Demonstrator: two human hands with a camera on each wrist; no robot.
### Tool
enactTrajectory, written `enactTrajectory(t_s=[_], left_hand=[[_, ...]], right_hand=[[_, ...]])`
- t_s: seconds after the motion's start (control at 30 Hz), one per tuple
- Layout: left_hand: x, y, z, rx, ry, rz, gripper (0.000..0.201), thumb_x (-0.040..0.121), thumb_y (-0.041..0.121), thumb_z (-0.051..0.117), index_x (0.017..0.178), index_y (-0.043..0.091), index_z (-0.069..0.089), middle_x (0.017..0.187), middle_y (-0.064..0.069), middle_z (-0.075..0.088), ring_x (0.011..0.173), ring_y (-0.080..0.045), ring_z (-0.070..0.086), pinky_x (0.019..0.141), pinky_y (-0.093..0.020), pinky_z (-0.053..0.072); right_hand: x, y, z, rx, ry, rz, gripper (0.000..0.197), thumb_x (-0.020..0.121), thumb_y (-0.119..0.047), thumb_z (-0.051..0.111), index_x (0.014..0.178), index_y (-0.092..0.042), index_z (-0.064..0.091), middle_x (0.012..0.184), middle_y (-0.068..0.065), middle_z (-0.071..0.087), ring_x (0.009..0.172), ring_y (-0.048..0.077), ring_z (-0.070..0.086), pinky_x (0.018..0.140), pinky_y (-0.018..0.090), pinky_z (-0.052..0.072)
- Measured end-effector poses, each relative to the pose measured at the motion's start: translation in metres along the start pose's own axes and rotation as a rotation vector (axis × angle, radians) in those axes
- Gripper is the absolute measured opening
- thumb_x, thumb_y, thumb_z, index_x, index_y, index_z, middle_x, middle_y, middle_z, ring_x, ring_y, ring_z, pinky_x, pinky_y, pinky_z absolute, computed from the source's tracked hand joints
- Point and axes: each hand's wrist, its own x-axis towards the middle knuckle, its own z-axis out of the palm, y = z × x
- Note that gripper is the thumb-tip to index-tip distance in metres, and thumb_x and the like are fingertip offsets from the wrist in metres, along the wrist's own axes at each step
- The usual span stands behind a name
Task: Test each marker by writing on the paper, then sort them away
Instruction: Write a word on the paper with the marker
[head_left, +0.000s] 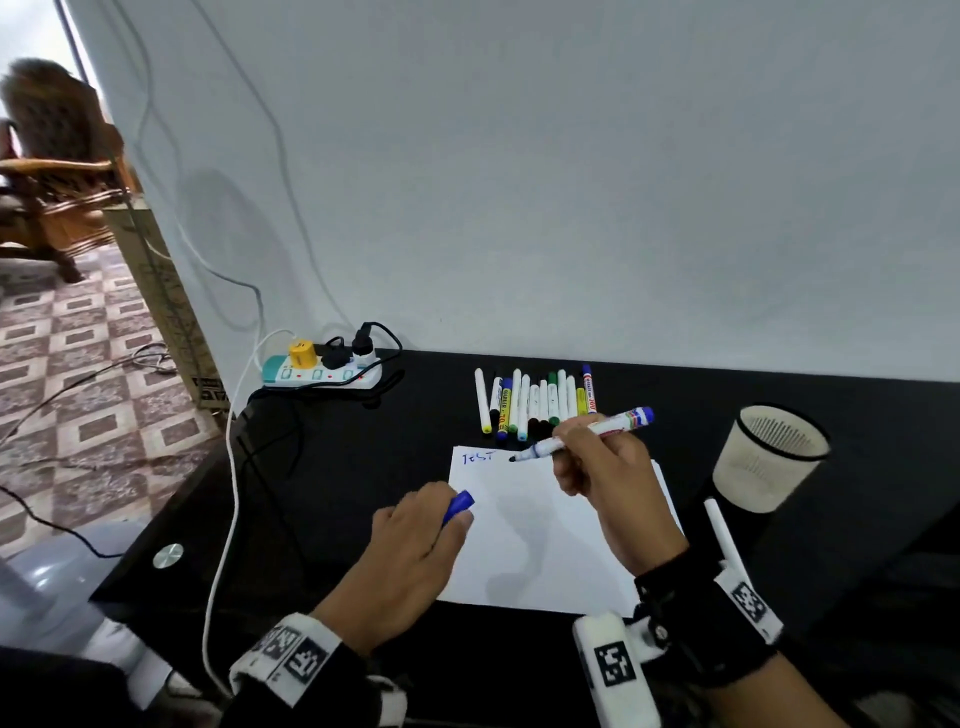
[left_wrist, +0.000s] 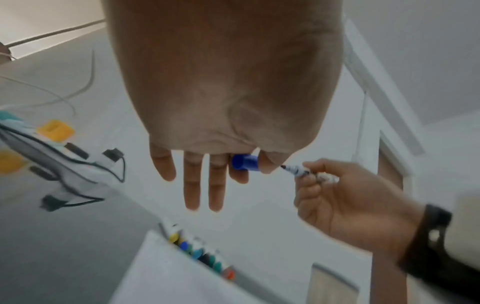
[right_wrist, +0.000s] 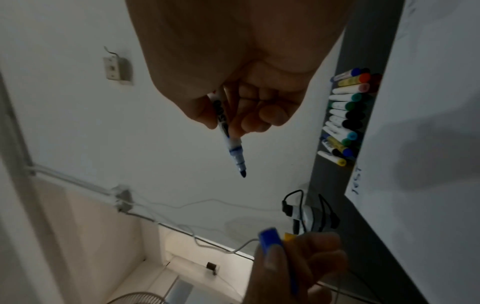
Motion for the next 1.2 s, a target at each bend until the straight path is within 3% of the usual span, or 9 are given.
enactTrajectory(t_s=[0.07,0.13,0.23,0.5,0.63,0.73,0.9,1.03,1.2], left_hand=[[-0.007,0.025,-0.014,-0.156,-0.021,0.057,0.027,0.104,0.04,0.038,0.088,0.019,0.045,0.068,0.006,0.05,0.063,-0.015,0.046,0.063,-0.024,0.036],[-0.013,0.044,-0.025,-0.188,-0.033,0.108,0.025,0.104,0.036,0.04,0.089,0.018,0.049,0.062,0.013,0.053,0.054,-0.01,0.041,0.054,-0.021,0.034],[-0.019,0.061,-0.032,-0.174,-0.023,0.155,0.023,0.104,0.033,0.043,0.088,0.02,0.051,0.064,0.018,0.056,0.055,-0.008,0.045,0.054,-0.019,0.035],[-0.026,0.088,-0.04,-0.116,-0.014,0.194,0.023,0.1,0.046,0.042,0.088,0.027,0.049,0.07,-0.001,0.055,0.061,-0.021,0.049,0.059,-0.033,0.041],[-0.025,0.103,-0.036,-0.102,-0.027,0.205,0.034,0.096,0.056,0.036,0.091,0.026,0.051,0.07,-0.002,0.052,0.062,-0.017,0.045,0.058,-0.034,0.039],[-0.025,0.114,-0.034,-0.191,-0.011,0.209,0.044,0.095,0.063,0.037,0.087,0.022,0.05,0.074,-0.007,0.052,0.065,-0.024,0.047,0.063,-0.043,0.043],[-0.023,0.125,-0.033,-0.247,-0.028,0.181,0.041,0.09,0.067,0.039,0.081,0.03,0.054,0.067,0.007,0.052,0.06,-0.009,0.046,0.061,-0.034,0.043],[-0.019,0.13,-0.027,-0.354,-0.059,0.171,0.038,0.091,0.057,0.042,0.08,0.024,0.056,0.065,0.006,0.048,0.061,-0.005,0.043,0.061,-0.03,0.04],[-0.009,0.124,-0.028,-0.33,-0.112,0.173,0.026,0.099,0.048,0.047,0.102,0.022,0.051,0.077,-0.009,0.051,0.067,-0.019,0.042,0.064,-0.04,0.04]], right_hand=[[-0.014,-0.016,-0.001,-0.037,-0.041,-0.035,0.023,0.102,-0.012,0.057,0.085,0.001,0.066,0.064,0.01,0.057,0.058,0.017,0.05,0.056,0.03,0.041],[-0.025,-0.029,0.0,-0.086,-0.065,-0.074,0.03,0.101,-0.015,0.059,0.08,0.006,0.063,0.063,0.012,0.057,0.058,0.019,0.05,0.056,0.032,0.041],[-0.037,-0.046,0.0,-0.112,-0.082,-0.118,0.032,0.1,-0.015,0.06,0.075,0.004,0.063,0.061,0.013,0.057,0.057,0.02,0.049,0.055,0.032,0.042],[-0.058,-0.061,-0.002,-0.137,-0.111,-0.144,0.03,0.1,-0.014,0.06,0.075,0.003,0.063,0.058,0.01,0.056,0.052,0.016,0.049,0.053,0.027,0.043],[-0.069,-0.065,0.002,-0.133,-0.146,-0.177,0.034,0.102,-0.016,0.058,0.068,-0.017,0.063,0.056,0.007,0.055,0.052,0.015,0.049,0.054,0.026,0.045],[-0.072,-0.07,0.0,-0.124,-0.162,-0.218,0.031,0.1,-0.021,0.06,0.069,-0.016,0.061,0.055,0.003,0.053,0.055,0.016,0.049,0.054,0.025,0.044],[-0.076,-0.073,-0.008,-0.07,-0.189,-0.243,0.033,0.102,-0.019,0.059,0.07,-0.026,0.062,0.057,0.0,0.053,0.053,0.013,0.051,0.052,0.02,0.043],[-0.077,-0.07,-0.014,-0.023,-0.177,-0.238,0.026,0.097,-0.026,0.059,0.078,-0.007,0.058,0.06,-0.001,0.054,0.053,0.012,0.049,0.052,0.02,0.042],[-0.069,-0.072,-0.035,-0.101,-0.222,-0.19,0.025,0.102,-0.021,0.062,0.092,0.001,0.069,0.066,0.003,0.056,0.062,0.014,0.05,0.06,0.025,0.043]])
